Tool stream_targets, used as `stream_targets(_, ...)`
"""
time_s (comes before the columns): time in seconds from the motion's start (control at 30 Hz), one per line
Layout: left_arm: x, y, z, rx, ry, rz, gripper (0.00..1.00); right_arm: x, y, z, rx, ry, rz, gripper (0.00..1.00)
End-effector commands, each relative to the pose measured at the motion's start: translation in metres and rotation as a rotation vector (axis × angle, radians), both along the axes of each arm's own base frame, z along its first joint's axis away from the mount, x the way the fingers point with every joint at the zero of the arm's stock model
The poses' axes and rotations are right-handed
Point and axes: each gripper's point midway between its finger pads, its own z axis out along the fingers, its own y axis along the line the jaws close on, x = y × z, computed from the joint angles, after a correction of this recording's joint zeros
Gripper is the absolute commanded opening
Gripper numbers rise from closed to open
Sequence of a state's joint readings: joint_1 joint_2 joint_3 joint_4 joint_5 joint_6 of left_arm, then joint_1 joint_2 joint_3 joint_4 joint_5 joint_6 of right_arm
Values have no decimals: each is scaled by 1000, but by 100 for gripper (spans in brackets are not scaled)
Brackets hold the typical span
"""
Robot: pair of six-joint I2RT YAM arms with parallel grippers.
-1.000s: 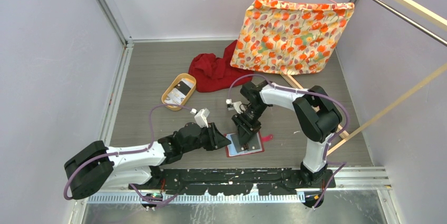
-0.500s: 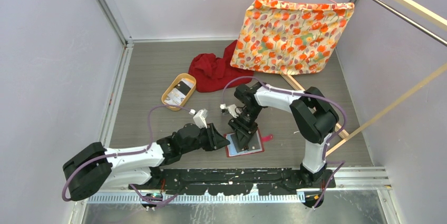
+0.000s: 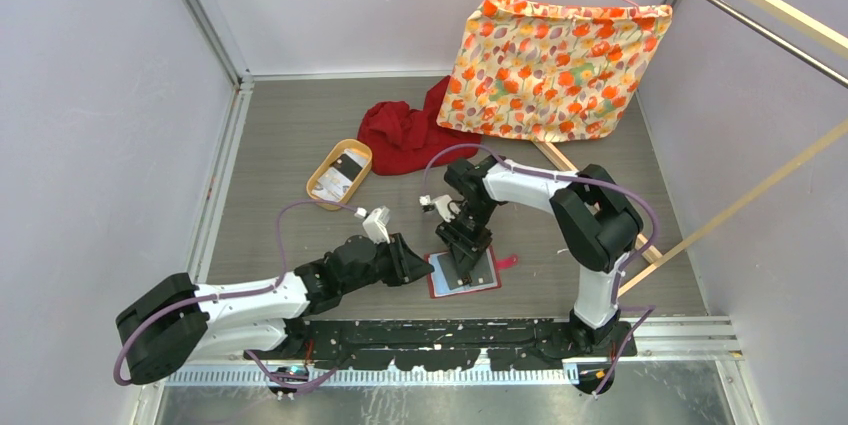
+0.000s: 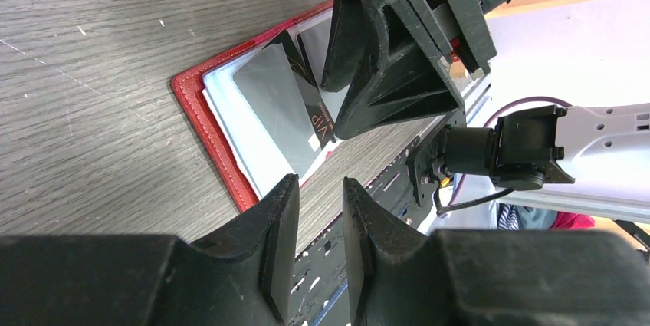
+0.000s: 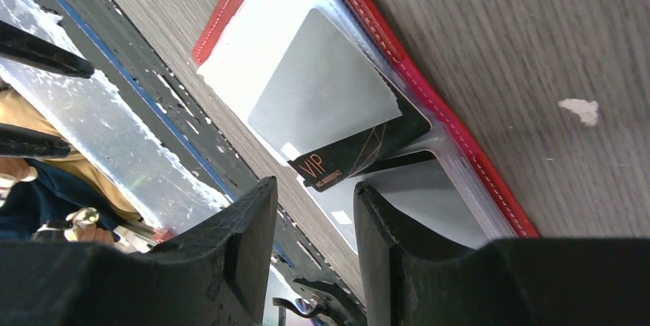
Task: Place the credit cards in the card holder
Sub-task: Insert the credit card into the card holder.
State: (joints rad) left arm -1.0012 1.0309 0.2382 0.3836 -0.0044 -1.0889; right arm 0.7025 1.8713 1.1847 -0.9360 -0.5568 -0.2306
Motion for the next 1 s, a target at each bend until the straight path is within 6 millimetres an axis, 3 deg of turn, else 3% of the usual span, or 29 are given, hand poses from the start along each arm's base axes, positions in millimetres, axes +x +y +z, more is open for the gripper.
stream_targets(0.0, 5, 1, 0, -1, -25, 17, 29, 0, 4, -3, 6, 28, -11, 47)
stream_targets(0.47, 5, 3, -3, 3, -26, 24, 29, -5, 32, 5, 105, 84, -14, 47)
stream_targets(0.57, 5, 2, -3, -2, -25, 22, 29, -5, 33, 15, 136, 65, 14, 47)
stream_targets(0.73, 5, 2, -4, -3, -24, 20, 29, -3, 28, 48, 250, 18, 95, 47)
stream_targets(0.8, 5, 2, -5, 1, -23, 23, 29, 1, 24, 49, 252, -4, 88, 46)
stream_targets(0.87, 6, 2, -6, 3, -20, 23, 29, 9, 19, 42, 209, -29, 59, 40)
stream_targets(0.97, 5, 1, -8, 5, -11, 23, 30, 23, 11, 26, 117, -93, 34, 23)
